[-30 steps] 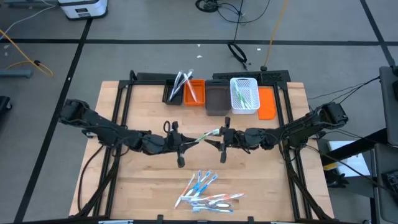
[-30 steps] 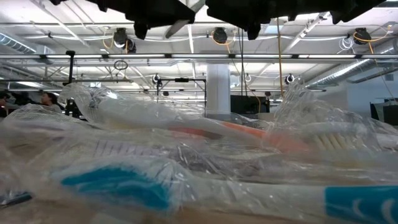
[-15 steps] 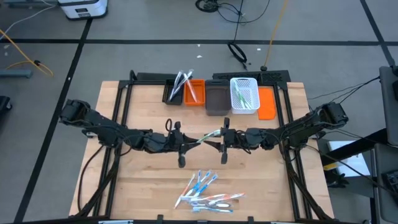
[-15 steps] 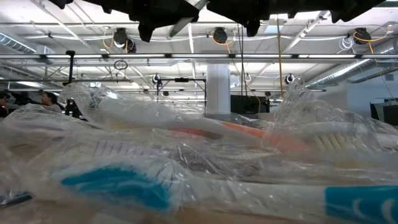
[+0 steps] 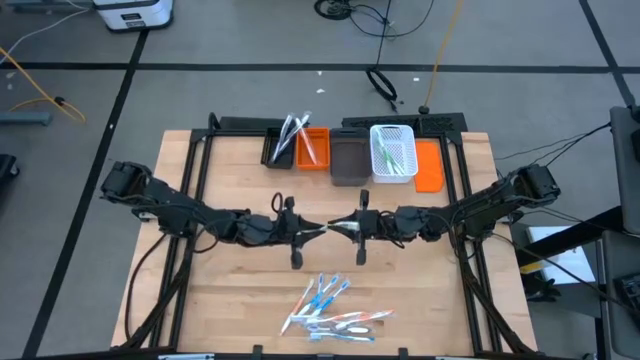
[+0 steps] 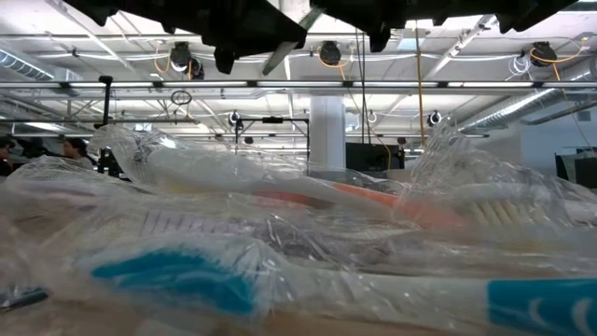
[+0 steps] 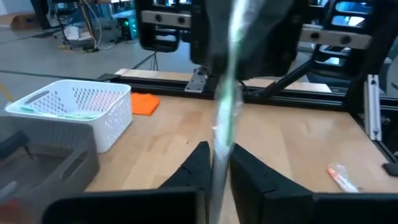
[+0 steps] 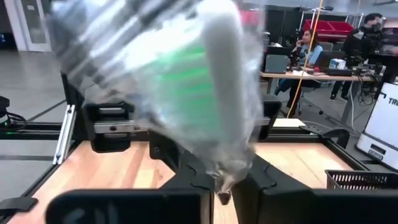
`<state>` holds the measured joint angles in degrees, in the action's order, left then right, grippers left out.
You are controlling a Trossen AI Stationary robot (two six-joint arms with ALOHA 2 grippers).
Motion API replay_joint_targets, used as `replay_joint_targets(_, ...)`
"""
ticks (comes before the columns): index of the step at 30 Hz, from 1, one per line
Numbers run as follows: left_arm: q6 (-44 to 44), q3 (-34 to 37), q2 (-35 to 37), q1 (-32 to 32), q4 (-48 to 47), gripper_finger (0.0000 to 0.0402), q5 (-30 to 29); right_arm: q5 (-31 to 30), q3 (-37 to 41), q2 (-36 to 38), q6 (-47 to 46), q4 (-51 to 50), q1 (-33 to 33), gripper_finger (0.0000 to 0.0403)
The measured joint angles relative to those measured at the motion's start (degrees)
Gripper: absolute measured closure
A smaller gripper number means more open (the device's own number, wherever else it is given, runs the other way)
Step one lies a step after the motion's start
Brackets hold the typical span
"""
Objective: Pick & Place Toothbrushes
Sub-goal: Put the green toothbrush into the white bin
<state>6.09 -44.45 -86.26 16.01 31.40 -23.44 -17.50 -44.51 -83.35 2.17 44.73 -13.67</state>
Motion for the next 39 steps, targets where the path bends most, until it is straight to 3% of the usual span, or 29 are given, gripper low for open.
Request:
replay_joint_targets(5, 0.18, 0.0, 0.07, -0.28, -0.31, 0.0323, -0.8, -0.26, 0.0, 0.0, 0.48, -0.54, 0.0, 0.0385)
replay_joint_targets(13, -4.71, -0.02, 0.09, -0.28, -2.6, 0.032, -1.16, -1.98, 0.02, -0.04, 0.05, -1.88, 0.0, 0.0385)
replay_joint_targets(19, -8.1, -0.02, 1.46, -0.17, -8.71, 0.0306, -6.93, -2.45, 0.04, -0.04, -1.11, -1.97, 0.06, 0.0386)
replay_joint_targets(29, -7.06, -0.09, 7.43, 1.77, -18.15, 0.0219, -8.08, -5.28, 0.09, 1.73, -2.0, -6.17, 0.17, 0.0386)
replay_joint_targets(34, -6.87, -0.09, 8.87, 2.87, -23.65, 0.0193, -7.96, -9.36, 0.11, 5.19, -3.84, -12.92, 0.84, 0.0386)
replay_joint_targets(39, -5.9, -0.09, 8.87, 4.01, -25.77, 0.0193, -7.61, -12.73, 0.11, 10.69, -8.55, -21.95, 4.2, 0.0386)
